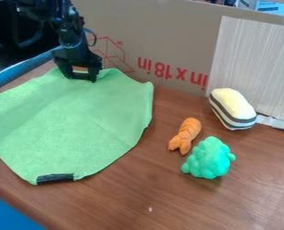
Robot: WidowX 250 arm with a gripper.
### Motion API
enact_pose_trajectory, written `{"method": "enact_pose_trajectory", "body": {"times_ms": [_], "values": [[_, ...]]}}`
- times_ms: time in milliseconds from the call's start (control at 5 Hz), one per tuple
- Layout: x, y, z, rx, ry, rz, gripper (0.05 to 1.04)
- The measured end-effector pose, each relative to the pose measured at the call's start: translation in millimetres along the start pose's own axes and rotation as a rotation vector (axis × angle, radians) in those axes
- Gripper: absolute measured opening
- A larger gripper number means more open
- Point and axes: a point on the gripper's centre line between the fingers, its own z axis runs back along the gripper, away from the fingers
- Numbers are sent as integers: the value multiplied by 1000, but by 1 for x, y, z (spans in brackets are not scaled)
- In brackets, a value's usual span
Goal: Fold the cloth from top left to bottom right
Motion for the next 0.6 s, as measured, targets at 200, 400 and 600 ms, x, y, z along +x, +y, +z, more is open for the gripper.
{"method": "enact_pose_trajectory", "body": {"times_ms": [200, 400, 600], "values": [[5, 1, -5, 19, -3, 30, 825], [5, 3, -5, 23, 0, 52, 757], [5, 2, -5, 20, 1, 54, 724]]}}
